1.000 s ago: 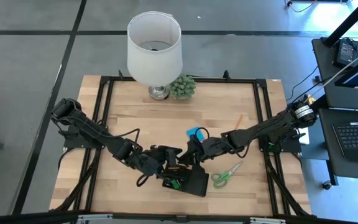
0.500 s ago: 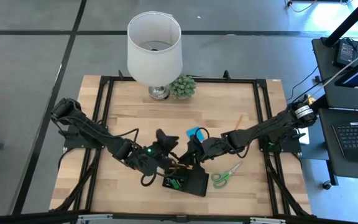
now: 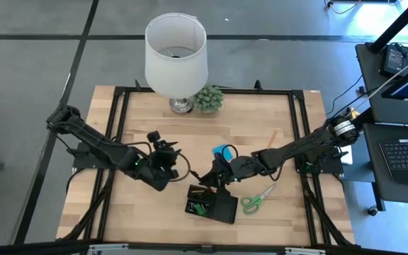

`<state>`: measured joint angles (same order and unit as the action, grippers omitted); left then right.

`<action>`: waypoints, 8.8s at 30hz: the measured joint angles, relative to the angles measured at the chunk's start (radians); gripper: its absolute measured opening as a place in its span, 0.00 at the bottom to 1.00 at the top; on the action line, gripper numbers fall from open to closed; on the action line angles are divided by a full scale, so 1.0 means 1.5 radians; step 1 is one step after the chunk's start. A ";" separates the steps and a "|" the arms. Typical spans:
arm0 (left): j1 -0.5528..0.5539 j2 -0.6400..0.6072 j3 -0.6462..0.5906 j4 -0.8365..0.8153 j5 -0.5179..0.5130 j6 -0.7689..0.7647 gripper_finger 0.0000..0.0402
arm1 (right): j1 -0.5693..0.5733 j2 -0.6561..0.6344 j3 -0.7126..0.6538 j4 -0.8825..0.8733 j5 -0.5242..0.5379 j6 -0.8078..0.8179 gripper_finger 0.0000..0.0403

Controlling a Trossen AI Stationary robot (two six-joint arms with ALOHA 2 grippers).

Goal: Pick and place office supplies into organizer
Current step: Put the black pen into the desk organizer, then put the blue sticky notes into the desk organizer

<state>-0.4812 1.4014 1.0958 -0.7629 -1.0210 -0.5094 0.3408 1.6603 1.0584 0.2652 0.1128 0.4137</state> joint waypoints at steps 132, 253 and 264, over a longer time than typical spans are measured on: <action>0.388 0.355 -0.039 0.627 0.624 0.133 0.29 | -0.064 -0.059 -0.200 -0.283 0.227 -0.299 0.26; 0.383 0.169 -0.039 0.363 0.475 0.140 0.29 | 0.081 -0.153 0.136 -0.737 0.376 -0.011 0.00; 0.309 0.166 -0.039 0.225 0.411 0.126 0.29 | 0.211 -0.099 0.319 -0.894 0.319 0.230 0.00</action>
<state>-0.0175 1.6505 1.0370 -0.4261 -0.4041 -0.3204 0.6576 1.5117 1.5366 -1.0762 0.5909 0.7591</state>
